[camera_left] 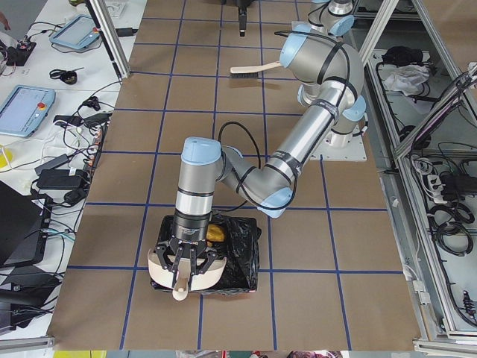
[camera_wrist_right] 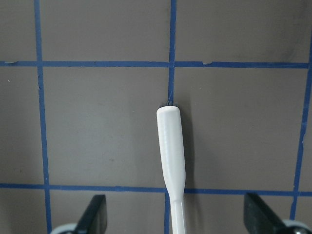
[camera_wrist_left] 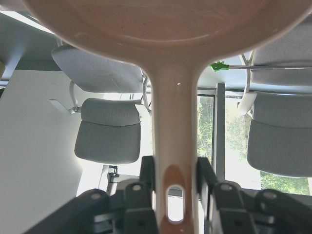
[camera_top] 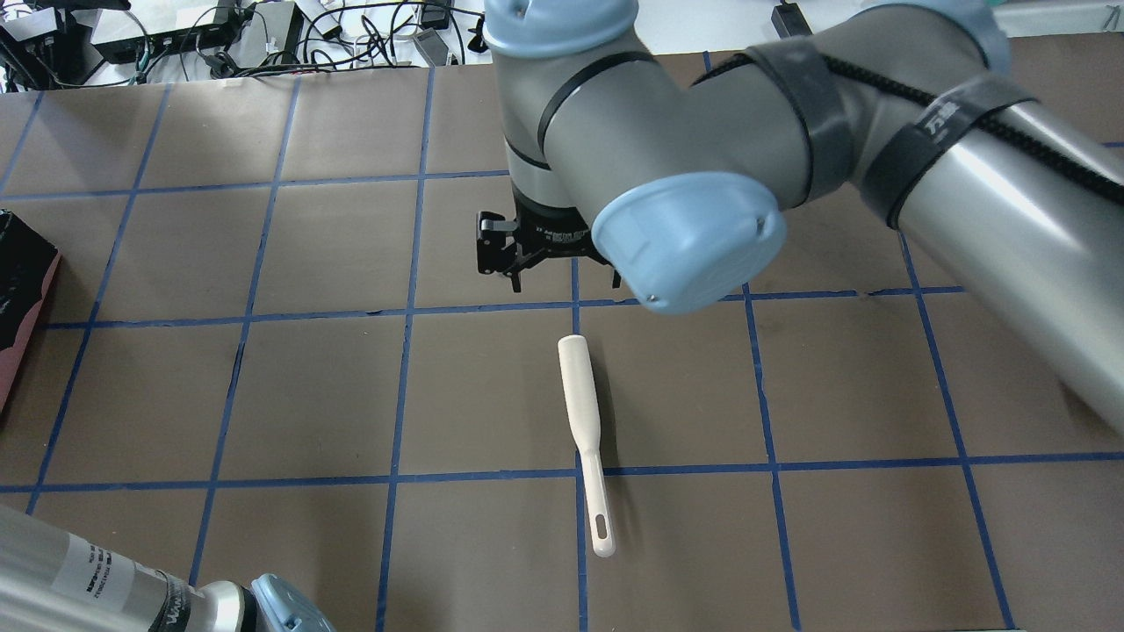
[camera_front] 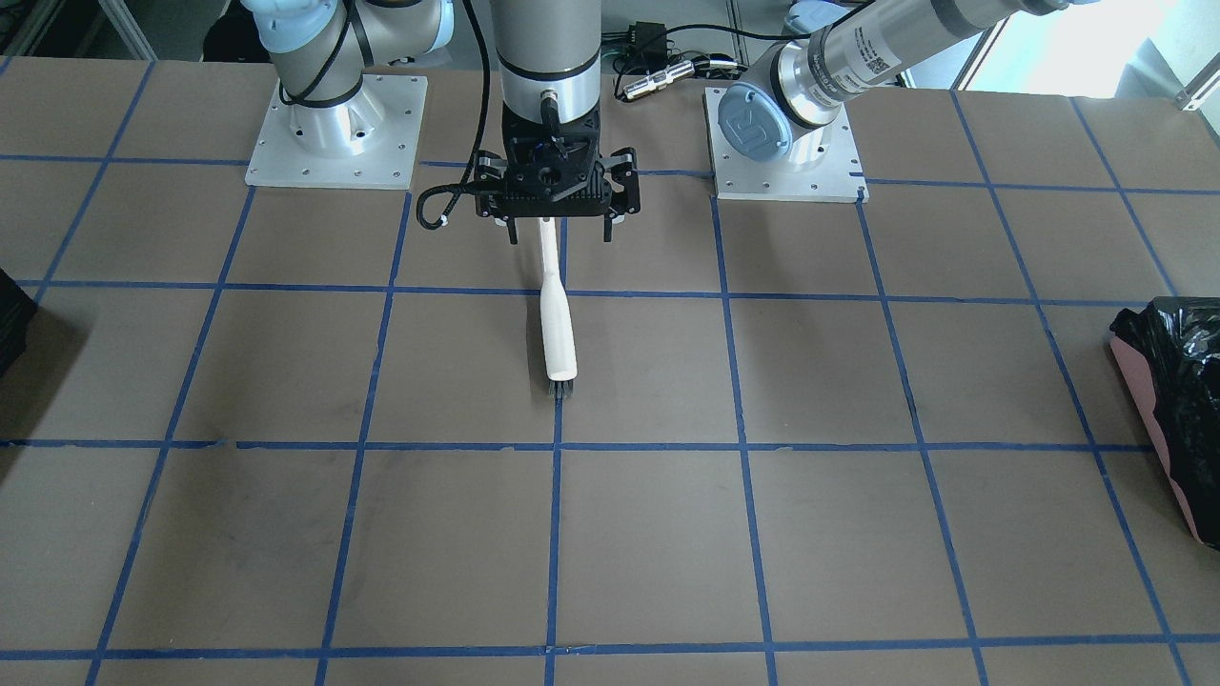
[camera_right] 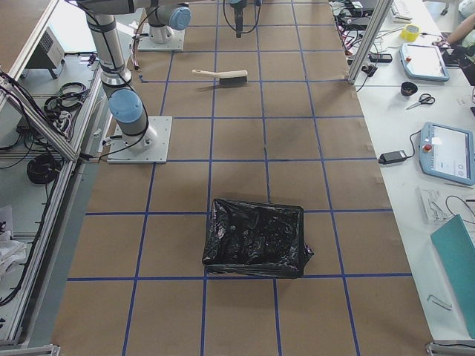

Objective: Sweep and dump trash in nearest bin

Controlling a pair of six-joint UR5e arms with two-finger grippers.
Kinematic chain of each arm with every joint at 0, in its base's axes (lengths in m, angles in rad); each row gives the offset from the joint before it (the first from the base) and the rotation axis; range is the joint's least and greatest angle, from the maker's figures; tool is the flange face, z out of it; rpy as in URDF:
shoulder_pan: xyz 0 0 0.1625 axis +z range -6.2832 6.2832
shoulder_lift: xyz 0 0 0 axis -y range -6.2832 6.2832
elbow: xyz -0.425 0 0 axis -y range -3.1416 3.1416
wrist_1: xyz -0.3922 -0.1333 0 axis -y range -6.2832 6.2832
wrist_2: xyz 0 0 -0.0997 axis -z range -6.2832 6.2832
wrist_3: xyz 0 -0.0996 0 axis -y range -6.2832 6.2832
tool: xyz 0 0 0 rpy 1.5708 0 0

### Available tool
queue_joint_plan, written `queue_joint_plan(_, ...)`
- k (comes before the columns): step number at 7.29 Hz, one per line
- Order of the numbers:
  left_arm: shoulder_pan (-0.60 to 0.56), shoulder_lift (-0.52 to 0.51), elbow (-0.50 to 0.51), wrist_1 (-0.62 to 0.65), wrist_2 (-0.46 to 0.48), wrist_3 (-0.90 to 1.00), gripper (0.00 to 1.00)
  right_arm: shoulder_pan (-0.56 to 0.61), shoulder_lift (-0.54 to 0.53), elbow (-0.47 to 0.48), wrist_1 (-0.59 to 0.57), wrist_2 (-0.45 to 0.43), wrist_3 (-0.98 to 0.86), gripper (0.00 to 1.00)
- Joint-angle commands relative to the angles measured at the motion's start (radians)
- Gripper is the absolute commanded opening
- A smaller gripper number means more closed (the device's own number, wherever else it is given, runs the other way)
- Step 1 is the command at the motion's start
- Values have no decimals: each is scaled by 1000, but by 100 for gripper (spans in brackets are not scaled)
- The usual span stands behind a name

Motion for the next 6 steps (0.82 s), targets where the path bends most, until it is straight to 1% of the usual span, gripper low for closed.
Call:
queue_joint_plan(1,-5,23,68,-70,-49,-15,0,-144,-63,-46,116,-3,-155,100)
queue_joint_plan(2,-8,43,94,-157,-65,-17,0,-237,-109,-38,149,-3,-267,99)
queue_joint_plan(3,-14,64,96,-238,-135,-48,0,-288,-154,-9,163,-4,-345,99)
queue_joint_plan(4,-15,61,87,-321,-199,-119,0,-295,-210,50,146,-4,-346,98)
queue_joint_plan(5,-18,66,69,-383,-283,-197,0,-296,-246,99,87,-3,-339,100)
queue_joint_plan(6,-50,75,52,-411,-316,-240,0,-301,-243,101,44,-9,-351,100)
